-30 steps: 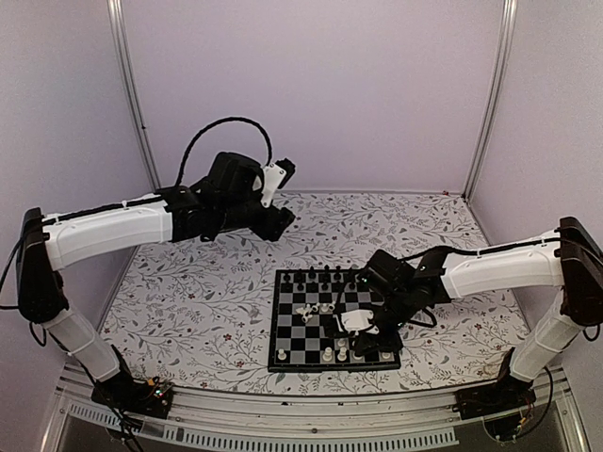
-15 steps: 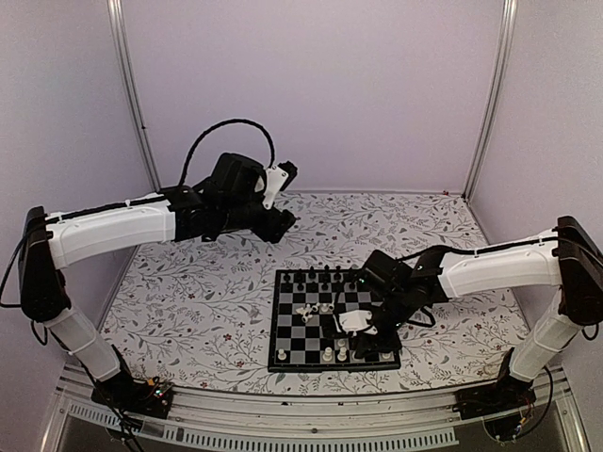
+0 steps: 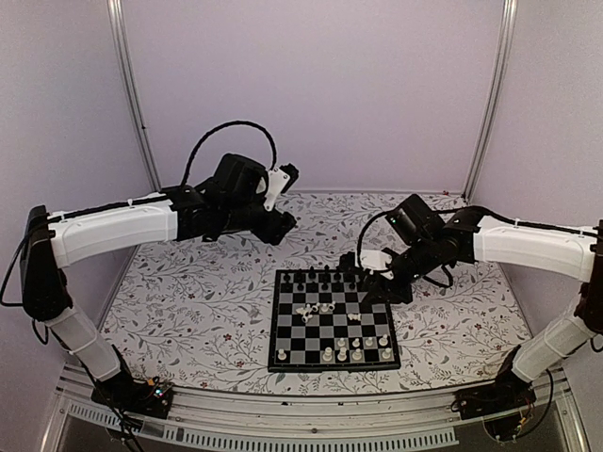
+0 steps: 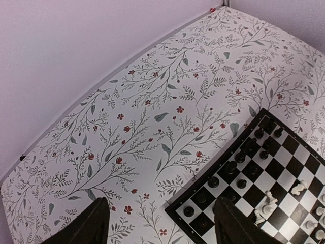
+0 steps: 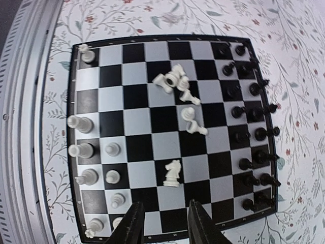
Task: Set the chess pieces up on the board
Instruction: Pick up the chess piece from the chessboard.
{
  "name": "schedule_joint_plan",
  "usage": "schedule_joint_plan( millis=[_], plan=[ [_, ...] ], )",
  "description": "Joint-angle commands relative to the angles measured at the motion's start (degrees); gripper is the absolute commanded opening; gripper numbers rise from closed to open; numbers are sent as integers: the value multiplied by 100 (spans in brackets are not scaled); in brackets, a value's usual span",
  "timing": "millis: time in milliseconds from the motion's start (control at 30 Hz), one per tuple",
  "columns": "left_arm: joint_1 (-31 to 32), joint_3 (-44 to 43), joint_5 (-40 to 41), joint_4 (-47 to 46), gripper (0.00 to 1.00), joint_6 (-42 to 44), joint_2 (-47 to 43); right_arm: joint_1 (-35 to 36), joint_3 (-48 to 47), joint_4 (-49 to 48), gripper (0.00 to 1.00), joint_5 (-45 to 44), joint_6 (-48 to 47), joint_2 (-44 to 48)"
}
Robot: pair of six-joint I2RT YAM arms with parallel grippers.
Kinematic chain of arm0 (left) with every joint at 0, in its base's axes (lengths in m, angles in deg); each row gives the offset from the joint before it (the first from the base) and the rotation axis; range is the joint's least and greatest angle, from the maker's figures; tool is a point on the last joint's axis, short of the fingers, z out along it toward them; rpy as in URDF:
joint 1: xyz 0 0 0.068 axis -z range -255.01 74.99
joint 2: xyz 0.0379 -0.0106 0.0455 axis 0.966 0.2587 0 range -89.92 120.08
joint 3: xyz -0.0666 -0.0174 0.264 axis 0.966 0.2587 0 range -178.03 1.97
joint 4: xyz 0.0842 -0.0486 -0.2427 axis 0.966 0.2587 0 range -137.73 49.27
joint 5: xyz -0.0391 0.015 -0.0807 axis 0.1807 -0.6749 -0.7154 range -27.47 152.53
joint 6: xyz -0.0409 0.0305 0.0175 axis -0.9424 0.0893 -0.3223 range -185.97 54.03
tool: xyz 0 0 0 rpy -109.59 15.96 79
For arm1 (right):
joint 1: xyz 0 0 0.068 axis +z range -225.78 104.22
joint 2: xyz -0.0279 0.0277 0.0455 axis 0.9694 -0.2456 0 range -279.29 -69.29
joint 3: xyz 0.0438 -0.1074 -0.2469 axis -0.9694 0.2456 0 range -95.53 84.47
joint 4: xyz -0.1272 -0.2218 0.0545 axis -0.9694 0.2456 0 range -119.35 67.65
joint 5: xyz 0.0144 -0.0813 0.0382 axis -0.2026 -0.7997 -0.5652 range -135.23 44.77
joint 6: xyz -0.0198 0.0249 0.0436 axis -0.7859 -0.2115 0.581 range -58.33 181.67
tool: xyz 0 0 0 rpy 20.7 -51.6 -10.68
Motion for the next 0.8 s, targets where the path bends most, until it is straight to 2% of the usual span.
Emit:
schedule_joint_plan(
  millis=[0,133,267,767],
  plan=[
    [-40,-169,-55,51,73,28,70,-185,13,-159,35,-233,253,-321],
    [-33,-177,-62,70,73,36,75,-183,13,-246,41,-275,352,-639],
    [-31,-185,-62,89,73,40,69,-187,55,-377,42,-373,419,-924],
    [3,-230,-62,172,73,66,145,-187,-39,-376,44,-306,529,-1598]
  ],
)
